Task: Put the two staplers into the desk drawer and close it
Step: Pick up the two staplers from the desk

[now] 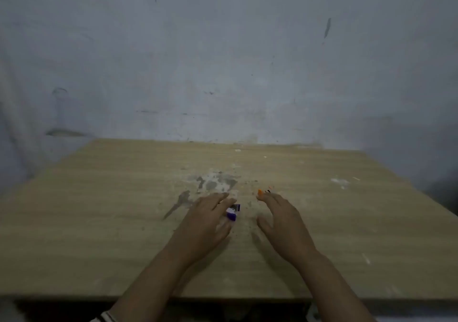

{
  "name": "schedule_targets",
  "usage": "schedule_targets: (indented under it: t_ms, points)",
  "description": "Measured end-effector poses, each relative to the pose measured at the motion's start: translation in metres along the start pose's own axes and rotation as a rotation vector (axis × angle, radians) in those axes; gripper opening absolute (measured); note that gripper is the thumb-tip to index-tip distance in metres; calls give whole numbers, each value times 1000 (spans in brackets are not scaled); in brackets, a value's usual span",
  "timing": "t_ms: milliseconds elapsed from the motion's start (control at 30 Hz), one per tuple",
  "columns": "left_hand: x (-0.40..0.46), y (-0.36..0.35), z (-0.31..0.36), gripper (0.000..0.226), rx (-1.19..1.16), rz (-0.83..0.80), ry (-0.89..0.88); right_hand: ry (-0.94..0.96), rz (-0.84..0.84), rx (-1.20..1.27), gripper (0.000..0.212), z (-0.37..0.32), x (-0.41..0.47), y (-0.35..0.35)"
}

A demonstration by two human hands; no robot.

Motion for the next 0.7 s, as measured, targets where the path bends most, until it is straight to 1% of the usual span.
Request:
schedule_targets:
  t_ms: [67, 133, 233, 300, 367, 433, 500, 567, 633, 700]
  points:
    - [8, -17, -9, 55, -63, -119, 48, -16, 15, 24, 40, 6, 8, -2]
    - [16, -31, -20, 64, -70, -221, 81, -42, -3, -10, 42, 12, 14, -7]
    - [28, -56, -42, 76, -129, -286, 131, -66, -7, -27, 46, 21, 34, -16]
    - [33, -64, -53, 78, -137, -316, 146, -83, -8, -44, 50, 28, 46, -22]
    - [36, -68, -58, 73, -147, -333, 140, -106, -17, -78, 55, 34, 54, -28]
    - [39, -71, -61, 67, -187, -370, 120, -170, -35, -114, 60, 42, 63, -35]
    - [39, -72, -65, 63, -233, -369, 123, -239, -50, -151, 65, 51, 71, -40]
    - [41, -68, -66, 50, -268, -323, 147, -270, -49, -200, 71, 60, 79, -47]
    - [45, -63, -64, 36, -253, -272, 151, -272, -36, -249, 71, 66, 85, -53]
    - [49, -56, -60, 33, -247, -217, 181, -280, -18, -281, 68, 70, 90, -58]
Point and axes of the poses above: each hand's wrist, its own x-axis towards the middle knuckle, its own y-axis out of the back of the hand, z = x × y, the point moved 6 cm from there along x, towards the middle knuckle, and after that the axes turned 13 degrees about -y, right-handed, at the moved point
